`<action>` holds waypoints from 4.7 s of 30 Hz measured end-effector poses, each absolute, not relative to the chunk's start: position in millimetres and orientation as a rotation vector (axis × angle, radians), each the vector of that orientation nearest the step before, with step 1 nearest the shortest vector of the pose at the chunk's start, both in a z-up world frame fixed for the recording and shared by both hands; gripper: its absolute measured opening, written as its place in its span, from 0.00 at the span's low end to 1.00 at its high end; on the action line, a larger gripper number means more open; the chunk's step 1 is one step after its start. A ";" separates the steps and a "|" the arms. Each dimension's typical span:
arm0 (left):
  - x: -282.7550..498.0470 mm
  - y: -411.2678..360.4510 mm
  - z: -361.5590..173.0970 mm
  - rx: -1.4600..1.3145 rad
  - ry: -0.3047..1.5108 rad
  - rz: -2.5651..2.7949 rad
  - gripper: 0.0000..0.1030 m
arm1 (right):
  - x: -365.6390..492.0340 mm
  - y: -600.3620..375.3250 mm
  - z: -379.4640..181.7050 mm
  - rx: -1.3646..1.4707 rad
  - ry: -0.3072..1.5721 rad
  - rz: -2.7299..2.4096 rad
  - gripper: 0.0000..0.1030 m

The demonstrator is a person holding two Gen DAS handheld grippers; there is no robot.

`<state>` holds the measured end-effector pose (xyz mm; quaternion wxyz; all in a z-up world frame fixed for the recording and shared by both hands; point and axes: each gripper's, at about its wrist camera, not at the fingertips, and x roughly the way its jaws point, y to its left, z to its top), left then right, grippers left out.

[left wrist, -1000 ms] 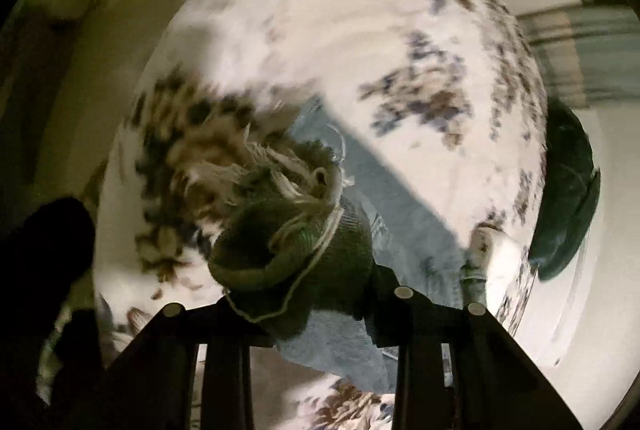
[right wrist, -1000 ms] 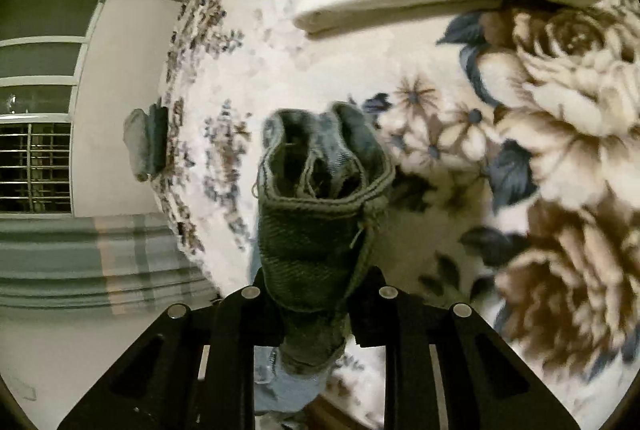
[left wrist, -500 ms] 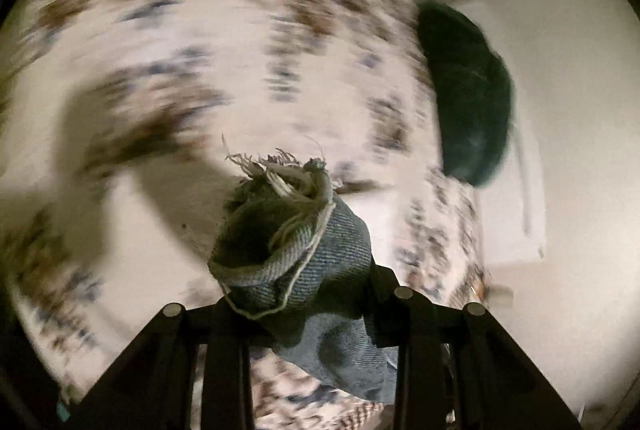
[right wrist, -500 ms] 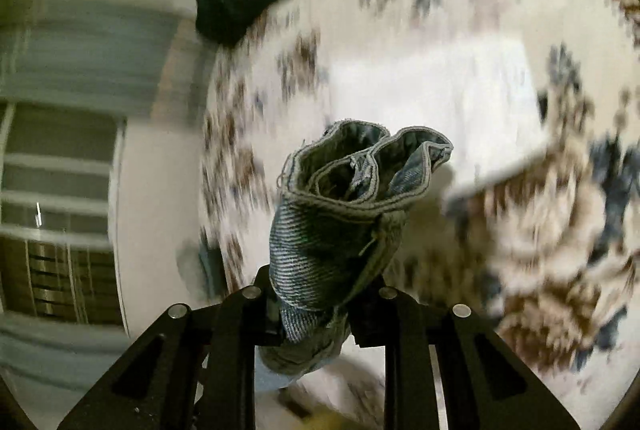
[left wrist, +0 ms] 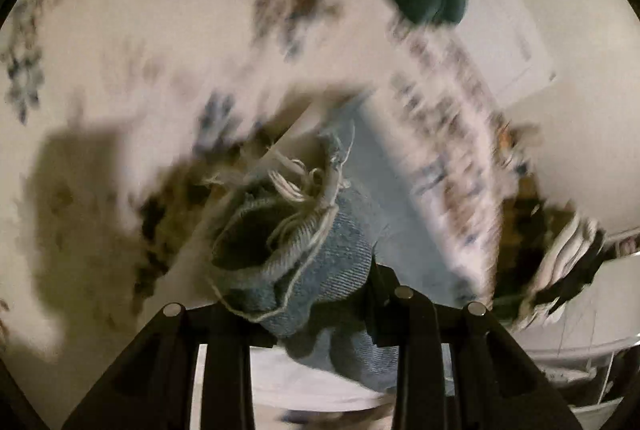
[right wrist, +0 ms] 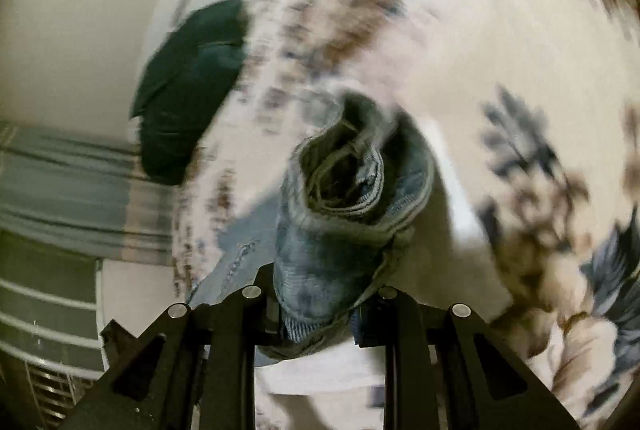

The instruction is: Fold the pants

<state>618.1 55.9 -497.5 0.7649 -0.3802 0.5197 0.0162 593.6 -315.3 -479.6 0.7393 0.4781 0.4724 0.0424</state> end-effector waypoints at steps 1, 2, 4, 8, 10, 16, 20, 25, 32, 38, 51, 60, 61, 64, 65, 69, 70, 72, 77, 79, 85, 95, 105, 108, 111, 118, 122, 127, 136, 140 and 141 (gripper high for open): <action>612.5 57.8 -508.1 -0.838 1.136 0.028 0.27 | 587.6 -316.1 -494.6 1.064 1.040 0.082 0.23; 606.9 58.7 -513.3 -0.842 1.132 0.020 0.27 | 583.6 -315.8 -502.9 1.076 1.045 0.078 0.23; 597.2 57.2 -514.7 -0.830 1.115 0.006 0.27 | 579.8 -313.3 -512.8 1.083 1.044 0.076 0.23; 583.9 60.1 -511.2 -0.843 1.118 -0.009 0.27 | 582.5 -312.5 -517.8 1.063 1.049 0.082 0.23; 580.6 61.8 -509.4 -0.847 1.123 -0.014 0.29 | 577.1 -313.7 -522.9 1.041 1.049 0.092 0.23; 579.0 59.0 -502.1 -0.757 1.171 -0.057 0.35 | 576.0 -315.0 -530.0 0.964 1.135 0.078 0.29; 575.4 63.3 -492.5 -0.692 1.192 -0.079 0.46 | 574.8 -314.7 -524.7 0.861 1.194 0.036 0.42; 574.4 69.4 -479.6 -0.487 1.208 0.001 0.91 | 564.5 -311.7 -514.8 0.738 1.227 -0.006 0.53; 577.4 67.2 -480.9 -0.338 1.239 0.042 0.98 | 550.2 -291.1 -491.9 0.511 1.248 -0.104 0.70; 562.6 40.0 -439.1 -0.112 1.137 0.073 0.98 | 534.8 -253.9 -449.0 0.269 1.187 -0.150 0.99; 476.9 6.9 -309.0 0.007 0.998 0.116 0.98 | 462.0 -218.6 -316.0 0.104 1.043 -0.184 0.99; 380.6 -12.9 -188.9 0.003 0.889 0.102 0.98 | 357.8 -216.3 -158.0 0.074 0.893 -0.129 0.99; 367.4 -15.2 -173.3 0.003 0.873 0.100 0.98 | 341.4 -216.3 -137.3 0.065 0.874 -0.124 0.99; 332.7 -22.0 -134.3 0.000 0.839 0.086 0.98 | 301.5 -216.3 -90.0 0.058 0.835 -0.114 0.99; 320.2 -24.6 -121.5 0.003 0.828 0.085 0.98 | 289.1 -217.5 -77.0 0.061 0.826 -0.112 0.99; 281.1 -30.4 -83.9 0.009 0.800 0.074 0.98 | 237.2 -222.3 -22.0 0.065 0.782 -0.108 0.99; 270.5 -31.6 -73.7 0.013 0.792 0.071 0.98 | 224.9 -223.3 -9.5 0.062 0.770 -0.109 0.99; 255.9 -31.9 -60.5 0.008 0.780 0.065 0.98 | 200.8 -223.5 13.7 0.056 0.751 -0.104 0.99; 226.4 -29.9 -32.3 -0.011 0.758 0.044 0.98 | 147.6 -218.2 63.8 0.027 0.714 -0.104 0.99; 218.6 -28.9 -27.6 -0.030 0.770 0.029 1.00 | 133.0 -215.7 77.9 0.028 0.711 -0.100 1.00; 203.8 -25.9 -15.4 -0.008 0.781 0.013 1.00 | 104.8 -203.2 109.5 0.016 0.702 -0.119 1.00; 188.5 -14.2 -0.9 0.004 0.737 0.037 1.00 | 105.3 -192.1 123.5 0.020 0.698 -0.112 1.00; 186.2 -12.3 2.8 0.001 0.739 0.029 1.00 | 111.3 -188.7 133.4 0.019 0.700 -0.098 1.00; 185.7 -12.2 2.5 0.001 0.741 0.025 1.00 | 112.6 -189.8 133.5 0.021 0.704 -0.102 1.00; 181.3 -12.9 2.8 0.007 0.740 0.026 1.00 | 112.1 -192.3 130.7 0.027 0.711 -0.099 1.00; 178.4 -10.3 1.9 0.001 0.745 0.029 1.00 | 111.7 -190.5 122.6 0.036 0.719 -0.093 1.00; 175.5 -9.3 2.5 0.002 0.746 0.031 1.00 | 109.9 -190.5 121.0 0.038 0.721 -0.090 1.00; 176.1 -10.0 2.8 0.000 0.745 0.029 1.00 | 108.4 -190.9 120.1 0.038 0.720 -0.087 1.00; 174.0 -8.7 2.2 0.000 0.744 0.026 1.00 | 106.9 -190.7 119.3 0.039 0.717 -0.089 1.00; 172.7 -8.4 2.7 0.001 0.744 0.026 1.00 | 105.2 -189.5 120.5 0.038 0.716 -0.088 1.00; 172.8 -7.9 2.7 -0.002 0.746 0.024 1.00 | 105.0 -189.9 120.5 0.039 0.715 -0.087 1.00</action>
